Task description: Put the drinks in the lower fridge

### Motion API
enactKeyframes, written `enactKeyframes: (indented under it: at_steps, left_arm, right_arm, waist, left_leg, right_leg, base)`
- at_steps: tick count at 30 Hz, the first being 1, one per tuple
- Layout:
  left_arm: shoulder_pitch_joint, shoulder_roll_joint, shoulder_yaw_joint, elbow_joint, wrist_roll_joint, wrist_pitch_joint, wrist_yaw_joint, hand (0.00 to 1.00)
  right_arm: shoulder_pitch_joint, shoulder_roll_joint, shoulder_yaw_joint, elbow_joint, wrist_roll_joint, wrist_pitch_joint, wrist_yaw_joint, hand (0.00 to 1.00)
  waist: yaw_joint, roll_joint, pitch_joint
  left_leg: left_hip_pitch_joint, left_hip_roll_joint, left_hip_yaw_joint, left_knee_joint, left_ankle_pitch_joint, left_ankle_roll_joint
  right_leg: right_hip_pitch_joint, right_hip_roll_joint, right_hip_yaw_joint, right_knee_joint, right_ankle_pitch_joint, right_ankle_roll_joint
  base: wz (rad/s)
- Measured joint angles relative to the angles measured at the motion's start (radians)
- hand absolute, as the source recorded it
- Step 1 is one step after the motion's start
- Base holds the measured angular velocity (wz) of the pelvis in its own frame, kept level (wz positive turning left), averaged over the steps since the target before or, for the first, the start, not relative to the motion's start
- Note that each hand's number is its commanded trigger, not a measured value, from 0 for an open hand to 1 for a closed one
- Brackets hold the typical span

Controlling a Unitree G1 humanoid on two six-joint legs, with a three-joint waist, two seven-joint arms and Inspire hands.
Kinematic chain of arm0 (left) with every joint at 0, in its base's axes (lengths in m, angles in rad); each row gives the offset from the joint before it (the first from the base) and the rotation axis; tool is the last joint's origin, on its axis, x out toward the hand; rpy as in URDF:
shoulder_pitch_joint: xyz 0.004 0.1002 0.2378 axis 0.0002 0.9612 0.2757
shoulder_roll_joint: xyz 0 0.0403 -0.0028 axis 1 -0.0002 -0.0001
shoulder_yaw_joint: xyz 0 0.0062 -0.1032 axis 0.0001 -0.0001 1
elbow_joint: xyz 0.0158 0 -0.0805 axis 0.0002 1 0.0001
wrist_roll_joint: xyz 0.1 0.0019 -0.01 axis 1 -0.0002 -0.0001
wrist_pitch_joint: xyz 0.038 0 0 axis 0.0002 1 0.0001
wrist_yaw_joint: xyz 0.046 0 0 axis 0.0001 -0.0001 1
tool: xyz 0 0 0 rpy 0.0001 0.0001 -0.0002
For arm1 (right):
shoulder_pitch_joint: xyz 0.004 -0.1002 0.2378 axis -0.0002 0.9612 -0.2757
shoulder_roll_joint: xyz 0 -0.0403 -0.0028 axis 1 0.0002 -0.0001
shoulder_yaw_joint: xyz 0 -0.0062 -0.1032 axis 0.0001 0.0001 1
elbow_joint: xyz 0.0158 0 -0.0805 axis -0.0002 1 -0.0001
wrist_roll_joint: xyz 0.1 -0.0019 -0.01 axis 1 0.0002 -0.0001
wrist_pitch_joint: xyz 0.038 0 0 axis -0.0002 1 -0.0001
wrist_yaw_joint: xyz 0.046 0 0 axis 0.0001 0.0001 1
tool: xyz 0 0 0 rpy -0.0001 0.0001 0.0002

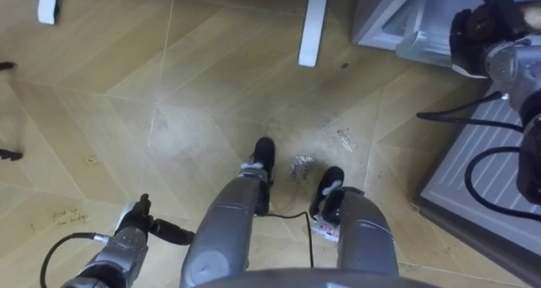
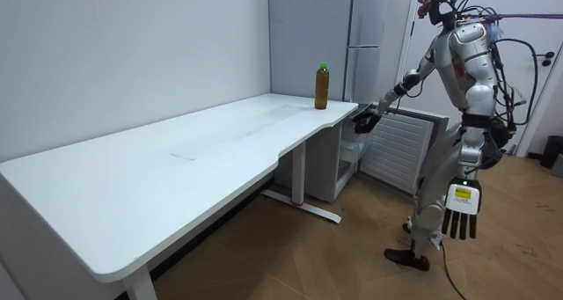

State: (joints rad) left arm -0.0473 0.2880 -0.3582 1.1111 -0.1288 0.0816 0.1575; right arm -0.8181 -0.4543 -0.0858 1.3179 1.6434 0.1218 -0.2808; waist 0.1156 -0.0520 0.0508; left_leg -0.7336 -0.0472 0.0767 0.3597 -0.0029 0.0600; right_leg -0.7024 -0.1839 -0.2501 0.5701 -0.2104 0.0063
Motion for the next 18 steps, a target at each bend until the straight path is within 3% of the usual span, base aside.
enactKeyframes:
  at_steps: [18]
  left_arm:
    - [0.000,0.000,0.003,0.001,-0.036,-0.002,-0.015,0.00]
  right_arm:
    - [0.000,-0.007,0.006,0.001,-0.002,-0.001,0.018,0.00]
  waist:
    - [-0.001,-0.007,0.0042]
  left_leg:
    - [0.005,0.000,0.002,-0.015,0.002,0.003]
  right_leg:
    - [0.001,-0.003,0.002,-0.008,-0.004,0.005]
  base:
    - [0.00]
